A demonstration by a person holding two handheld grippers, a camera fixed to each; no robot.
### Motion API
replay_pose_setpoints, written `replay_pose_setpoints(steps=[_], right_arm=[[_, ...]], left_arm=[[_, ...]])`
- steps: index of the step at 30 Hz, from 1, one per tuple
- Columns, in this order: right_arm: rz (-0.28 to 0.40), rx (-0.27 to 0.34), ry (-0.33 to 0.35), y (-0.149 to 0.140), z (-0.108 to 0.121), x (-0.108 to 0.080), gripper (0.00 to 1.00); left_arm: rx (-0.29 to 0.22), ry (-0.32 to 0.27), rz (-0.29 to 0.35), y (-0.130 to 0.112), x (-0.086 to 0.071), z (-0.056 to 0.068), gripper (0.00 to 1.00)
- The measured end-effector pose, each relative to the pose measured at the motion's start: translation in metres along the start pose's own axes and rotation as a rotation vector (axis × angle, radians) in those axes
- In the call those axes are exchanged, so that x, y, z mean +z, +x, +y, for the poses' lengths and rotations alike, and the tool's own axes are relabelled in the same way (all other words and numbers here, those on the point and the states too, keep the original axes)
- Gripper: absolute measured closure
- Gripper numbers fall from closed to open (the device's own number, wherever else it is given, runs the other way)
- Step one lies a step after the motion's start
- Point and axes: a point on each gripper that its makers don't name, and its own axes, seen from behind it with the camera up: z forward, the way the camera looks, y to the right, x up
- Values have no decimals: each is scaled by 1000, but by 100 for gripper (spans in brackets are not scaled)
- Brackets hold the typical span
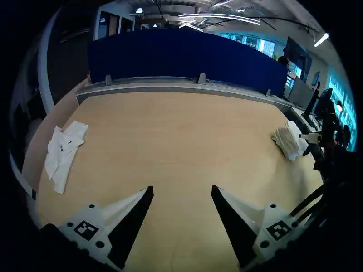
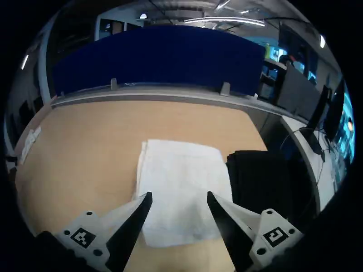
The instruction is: Fold towel
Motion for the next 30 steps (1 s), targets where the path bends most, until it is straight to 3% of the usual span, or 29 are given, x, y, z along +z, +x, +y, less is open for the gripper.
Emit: replay_pose_setpoints(steps=[11,23,30], right_arm=[[11,-18,5,32,-1,33,7],[-28,-6,-23,34,6,73,6],[-29,16,-25,34,5,77,6]], left_arm=[[-14,28,-2,-1,-3,-12,5],[-29,68,-17,-11,-8,-25,5],[-31,76,-18,-11,-10,-28,5]])
